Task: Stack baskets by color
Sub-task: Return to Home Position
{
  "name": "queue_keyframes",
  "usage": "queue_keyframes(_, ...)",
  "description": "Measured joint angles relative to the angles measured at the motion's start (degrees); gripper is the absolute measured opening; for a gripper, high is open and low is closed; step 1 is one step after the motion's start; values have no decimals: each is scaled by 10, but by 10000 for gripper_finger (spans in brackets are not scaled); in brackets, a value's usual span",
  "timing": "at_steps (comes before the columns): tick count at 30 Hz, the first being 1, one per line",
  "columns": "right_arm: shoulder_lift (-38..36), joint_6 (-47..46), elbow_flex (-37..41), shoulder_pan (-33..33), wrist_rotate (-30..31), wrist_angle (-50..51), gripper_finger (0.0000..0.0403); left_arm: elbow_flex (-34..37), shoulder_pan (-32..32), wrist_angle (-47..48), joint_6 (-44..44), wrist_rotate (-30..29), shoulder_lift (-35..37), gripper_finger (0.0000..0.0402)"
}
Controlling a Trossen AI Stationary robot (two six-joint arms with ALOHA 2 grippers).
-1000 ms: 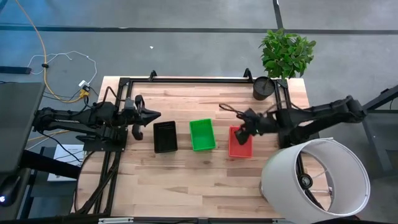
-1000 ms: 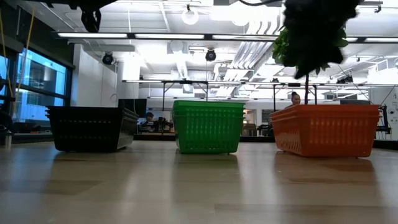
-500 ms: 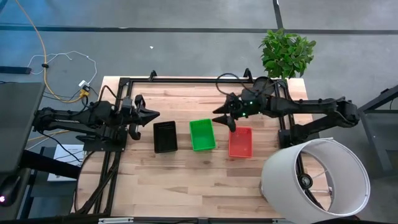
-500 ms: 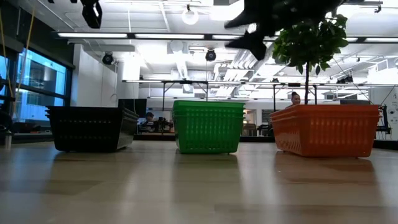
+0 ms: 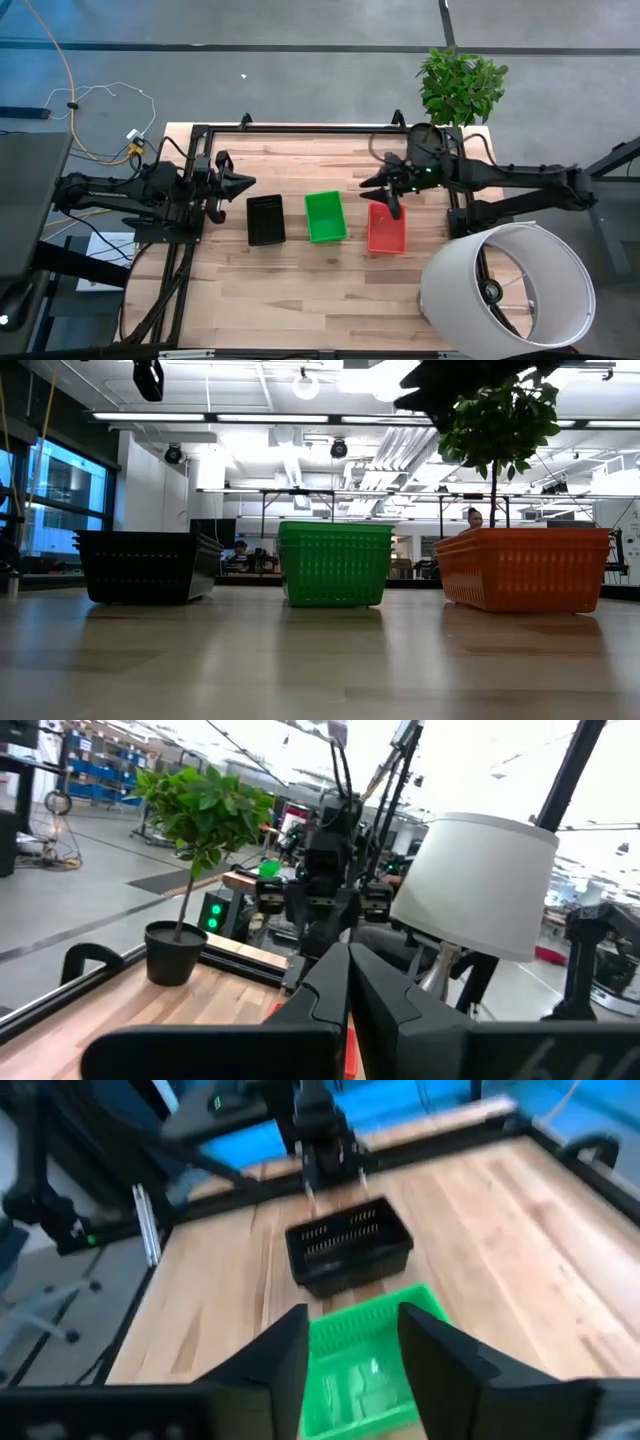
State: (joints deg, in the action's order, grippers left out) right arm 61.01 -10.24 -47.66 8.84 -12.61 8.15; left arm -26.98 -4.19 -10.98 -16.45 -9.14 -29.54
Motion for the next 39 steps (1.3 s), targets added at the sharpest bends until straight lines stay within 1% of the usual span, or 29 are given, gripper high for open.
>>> queue_keyframes(2,-31,-18,44,1,0,-52,112,0,0,0,-1,-4,0,0)
queue_keyframes(4,-62,-50,105,6,-1,-119,82,0,0,0,-4,-5,0,0)
queue_keyframes(8,-105,-115,203,20,-15,-306,17,0,0,2,-10,-5,0,0)
queue_keyframes(10,-112,-129,226,25,-29,-380,6,0,0,5,-5,-5,-1,0)
queue_keyframes(12,-114,-130,230,25,-45,-407,11,0,0,9,4,-5,-2,0)
queue_keyframes(15,-112,-119,224,10,-66,-399,4,0,0,9,1,-5,-2,0)
queue_keyframes(18,-112,-63,221,-12,-87,-381,3,0,5,13,6,-5,-2,0)
queue_keyframes(21,-111,-30,221,-27,-89,-366,1,0,9,28,15,-5,-2,0)
queue_keyframes(24,-111,-33,221,-29,-85,-354,1,0,9,38,18,-5,-2,0)
queue_keyframes(35,-111,-43,221,-29,-74,-358,0,0,9,38,21,-5,-2,0)
queue_keyframes(39,-111,-65,221,-29,-74,-357,0,0,9,39,30,-5,4,0)
